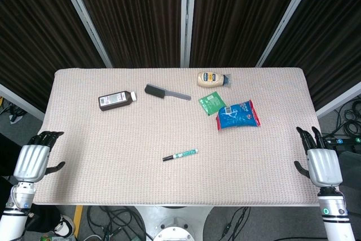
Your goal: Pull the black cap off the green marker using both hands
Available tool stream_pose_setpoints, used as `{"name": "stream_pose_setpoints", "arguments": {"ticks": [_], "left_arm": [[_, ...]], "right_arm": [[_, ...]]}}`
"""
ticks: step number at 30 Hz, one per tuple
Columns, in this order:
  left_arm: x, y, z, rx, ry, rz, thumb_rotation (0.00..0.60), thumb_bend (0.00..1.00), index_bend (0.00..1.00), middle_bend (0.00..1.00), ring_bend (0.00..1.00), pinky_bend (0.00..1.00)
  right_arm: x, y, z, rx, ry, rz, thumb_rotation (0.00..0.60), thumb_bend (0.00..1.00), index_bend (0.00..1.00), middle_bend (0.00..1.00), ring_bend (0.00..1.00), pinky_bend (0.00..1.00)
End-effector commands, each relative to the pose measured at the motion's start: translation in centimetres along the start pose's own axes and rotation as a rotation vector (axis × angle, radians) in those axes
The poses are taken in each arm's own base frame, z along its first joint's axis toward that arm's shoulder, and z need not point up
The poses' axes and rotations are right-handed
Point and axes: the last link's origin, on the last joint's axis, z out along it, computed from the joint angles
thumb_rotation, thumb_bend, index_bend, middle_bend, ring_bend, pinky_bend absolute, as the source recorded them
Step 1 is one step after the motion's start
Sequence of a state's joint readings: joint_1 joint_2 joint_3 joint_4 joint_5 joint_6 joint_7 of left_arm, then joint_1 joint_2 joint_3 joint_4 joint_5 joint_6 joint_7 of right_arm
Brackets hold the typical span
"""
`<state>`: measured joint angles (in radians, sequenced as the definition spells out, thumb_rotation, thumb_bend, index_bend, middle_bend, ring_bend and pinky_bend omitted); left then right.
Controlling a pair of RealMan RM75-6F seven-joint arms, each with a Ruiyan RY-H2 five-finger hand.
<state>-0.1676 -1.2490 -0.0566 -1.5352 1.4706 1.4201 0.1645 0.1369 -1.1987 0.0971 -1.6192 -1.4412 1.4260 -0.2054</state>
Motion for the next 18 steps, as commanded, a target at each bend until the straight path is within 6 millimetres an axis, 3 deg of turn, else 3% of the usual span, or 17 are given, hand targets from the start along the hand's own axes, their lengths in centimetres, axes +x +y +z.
{"name": "stream_pose_setpoints", "arguments": {"ticks": [1, 18], "left_arm": [[-0.1, 0.0, 0.1, 0.005, -0.001, -0.005, 0.6, 0.11, 0.2, 0.25, 0.2, 0.28], [-0.1, 0.7, 0.6, -0.016, 0.001, -0.025, 0.6, 0.11, 0.2, 0.25, 0.2, 0.28]], "right_arm": [[-0.1, 0.0, 0.1, -0.003, -0.007, 0.002, 0.6, 0.1, 0.09, 0.16, 0.03, 0.22], [-0.7, -1.8, 1.4, 0.033, -0.057, 0.021, 0.6, 0.1, 0.08, 0.21, 0.07, 0.23]]}}
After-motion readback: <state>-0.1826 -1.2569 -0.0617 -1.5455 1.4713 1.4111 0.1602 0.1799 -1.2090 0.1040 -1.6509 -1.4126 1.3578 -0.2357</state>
